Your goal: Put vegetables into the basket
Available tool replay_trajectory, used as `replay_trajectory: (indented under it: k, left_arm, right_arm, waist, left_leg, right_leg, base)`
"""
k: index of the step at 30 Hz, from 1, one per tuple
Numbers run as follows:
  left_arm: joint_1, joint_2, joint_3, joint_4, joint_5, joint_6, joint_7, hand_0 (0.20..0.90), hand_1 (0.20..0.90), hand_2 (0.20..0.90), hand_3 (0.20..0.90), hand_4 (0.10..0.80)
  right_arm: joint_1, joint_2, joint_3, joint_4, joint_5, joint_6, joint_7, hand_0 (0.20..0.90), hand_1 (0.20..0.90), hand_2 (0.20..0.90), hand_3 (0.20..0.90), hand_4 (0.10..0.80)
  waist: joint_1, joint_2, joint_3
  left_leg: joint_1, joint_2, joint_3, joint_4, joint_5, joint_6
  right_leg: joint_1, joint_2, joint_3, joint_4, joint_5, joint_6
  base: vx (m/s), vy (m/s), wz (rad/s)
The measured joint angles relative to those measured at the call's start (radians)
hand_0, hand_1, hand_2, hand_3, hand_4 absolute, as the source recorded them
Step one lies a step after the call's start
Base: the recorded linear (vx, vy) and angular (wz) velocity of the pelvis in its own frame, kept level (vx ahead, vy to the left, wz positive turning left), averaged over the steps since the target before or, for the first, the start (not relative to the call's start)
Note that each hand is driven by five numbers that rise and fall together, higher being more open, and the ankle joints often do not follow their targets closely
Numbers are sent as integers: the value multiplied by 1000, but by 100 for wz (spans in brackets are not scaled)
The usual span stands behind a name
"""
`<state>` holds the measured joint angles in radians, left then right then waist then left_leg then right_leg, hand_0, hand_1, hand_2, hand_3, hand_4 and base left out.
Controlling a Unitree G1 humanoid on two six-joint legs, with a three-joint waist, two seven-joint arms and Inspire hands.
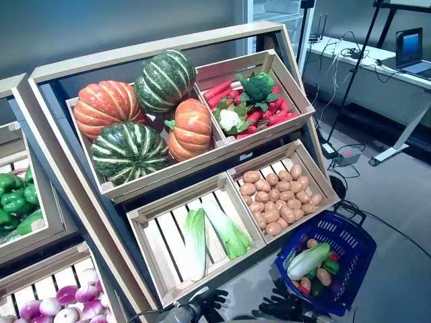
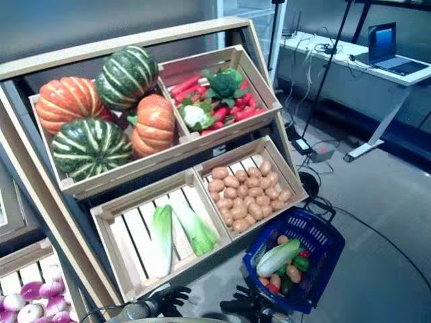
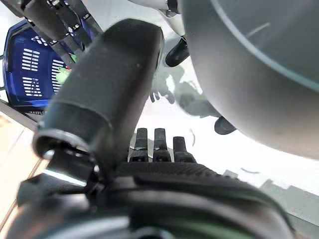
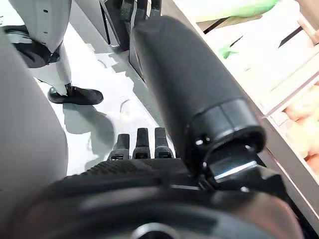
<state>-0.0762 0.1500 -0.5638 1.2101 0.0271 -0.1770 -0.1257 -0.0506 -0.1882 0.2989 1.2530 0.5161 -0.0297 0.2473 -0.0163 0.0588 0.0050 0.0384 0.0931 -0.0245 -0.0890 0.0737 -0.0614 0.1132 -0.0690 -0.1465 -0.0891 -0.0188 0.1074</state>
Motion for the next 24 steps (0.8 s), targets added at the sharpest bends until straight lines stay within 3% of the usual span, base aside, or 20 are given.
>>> replay_trajectory:
  k: [24]
  left_arm:
    - [1, 10, -2, -13, -31, -4, -17, 900, 900, 900, 900, 800]
  right_arm:
    - [-2, 1, 0, 0, -2, -15, -14, 900, 900, 900, 900, 800]
  waist:
    - [-3, -3, 14]
  left_leg:
    - [10, -1, 0, 0, 3, -4]
  right_leg:
    - [11, 0, 1, 0, 0, 1]
  base:
    - [0, 0, 0]
